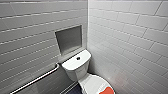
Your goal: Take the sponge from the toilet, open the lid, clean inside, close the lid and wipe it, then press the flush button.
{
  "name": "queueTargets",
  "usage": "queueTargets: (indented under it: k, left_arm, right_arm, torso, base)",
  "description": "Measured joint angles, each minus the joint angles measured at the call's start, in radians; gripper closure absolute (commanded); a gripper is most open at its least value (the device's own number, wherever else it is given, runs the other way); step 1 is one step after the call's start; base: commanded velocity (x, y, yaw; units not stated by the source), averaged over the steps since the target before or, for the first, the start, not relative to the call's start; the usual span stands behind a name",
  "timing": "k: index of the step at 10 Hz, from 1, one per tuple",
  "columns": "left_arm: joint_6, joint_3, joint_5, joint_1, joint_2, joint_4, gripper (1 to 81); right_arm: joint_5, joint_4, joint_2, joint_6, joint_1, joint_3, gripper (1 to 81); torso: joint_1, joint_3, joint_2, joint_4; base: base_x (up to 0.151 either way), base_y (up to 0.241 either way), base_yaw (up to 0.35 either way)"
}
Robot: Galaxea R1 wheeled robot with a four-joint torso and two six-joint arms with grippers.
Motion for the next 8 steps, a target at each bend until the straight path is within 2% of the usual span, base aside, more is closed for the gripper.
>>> queueTargets:
  k: [4,6,7,8]
  left_arm:
    - [0.000,-0.056,-0.007,0.026,0.058,0.000,1.0]
    - [0.000,-0.073,-0.009,0.030,0.070,0.000,1.0]
    - [0.000,-0.081,-0.009,0.030,0.076,0.000,1.0]
    - [0.000,-0.090,-0.009,0.030,0.083,0.000,1.0]
  right_arm:
    - [-0.001,0.004,0.000,0.081,0.074,-0.007,1.0]
    - [-0.001,0.004,0.000,0.119,0.103,-0.012,1.0]
    - [-0.001,0.005,0.001,0.161,0.129,-0.021,1.0]
    - [-0.001,0.005,0.003,0.171,0.136,-0.030,1.0]
  torso:
    - [0.092,-0.134,-0.142,0.000]
    - [0.125,-0.152,-0.194,0.000]
    - [0.148,-0.156,-0.230,0.000]
    - [0.171,-0.158,-0.267,0.000]
  base:
    - [0.000,0.000,0.000]
    - [0.000,0.000,0.000]
    - [0.000,0.000,0.000]
    - [0.000,0.000,0.000]
